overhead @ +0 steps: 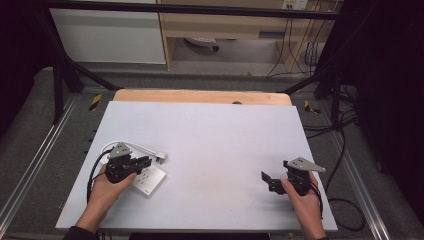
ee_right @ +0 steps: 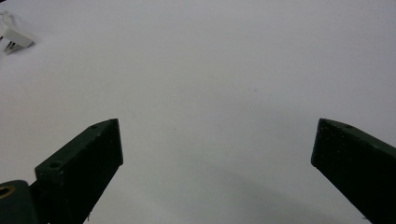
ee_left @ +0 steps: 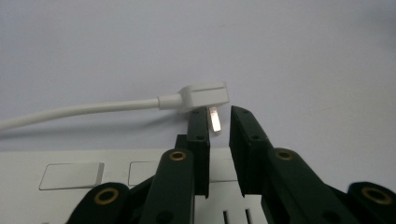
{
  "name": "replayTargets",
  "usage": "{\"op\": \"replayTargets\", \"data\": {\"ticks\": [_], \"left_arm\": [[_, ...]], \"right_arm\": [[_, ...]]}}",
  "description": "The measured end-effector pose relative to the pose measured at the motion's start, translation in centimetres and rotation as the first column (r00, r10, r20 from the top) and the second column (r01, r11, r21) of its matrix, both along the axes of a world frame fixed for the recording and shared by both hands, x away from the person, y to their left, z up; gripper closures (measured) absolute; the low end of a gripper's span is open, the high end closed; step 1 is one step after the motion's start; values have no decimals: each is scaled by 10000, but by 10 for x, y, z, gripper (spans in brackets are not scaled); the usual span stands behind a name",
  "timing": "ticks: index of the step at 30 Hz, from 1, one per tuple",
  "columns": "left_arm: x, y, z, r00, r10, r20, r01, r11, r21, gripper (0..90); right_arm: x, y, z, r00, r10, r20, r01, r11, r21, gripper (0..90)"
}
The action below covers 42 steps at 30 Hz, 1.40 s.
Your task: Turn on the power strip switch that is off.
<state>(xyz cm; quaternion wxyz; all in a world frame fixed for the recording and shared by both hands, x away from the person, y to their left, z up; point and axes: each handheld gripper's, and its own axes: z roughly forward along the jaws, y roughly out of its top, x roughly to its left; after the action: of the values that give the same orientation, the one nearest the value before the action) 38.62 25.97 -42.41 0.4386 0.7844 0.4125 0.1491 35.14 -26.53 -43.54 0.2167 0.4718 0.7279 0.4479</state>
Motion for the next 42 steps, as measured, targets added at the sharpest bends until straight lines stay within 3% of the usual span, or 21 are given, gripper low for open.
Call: {"op": "replayTargets", "data": {"ticks": [14, 23, 42], "left_arm": [[-1, 0, -5, 9995, -197, -265, 204, 9994, 275, 846], [-2, -1, -7, 9989, -316, -358, 322, 9993, 171, 896], [-2, 1, -9, 9993, -192, -319, 202, 9993, 328, 899]], "right_arm": [[-1, 0, 0, 10000, 16, -3, -16, 10000, 18, 26], [-1, 0, 0, 10000, 13, -7, -13, 10000, 24, 26], [-1, -1, 0, 10000, 26, 23, -26, 10000, -6, 26]]}}
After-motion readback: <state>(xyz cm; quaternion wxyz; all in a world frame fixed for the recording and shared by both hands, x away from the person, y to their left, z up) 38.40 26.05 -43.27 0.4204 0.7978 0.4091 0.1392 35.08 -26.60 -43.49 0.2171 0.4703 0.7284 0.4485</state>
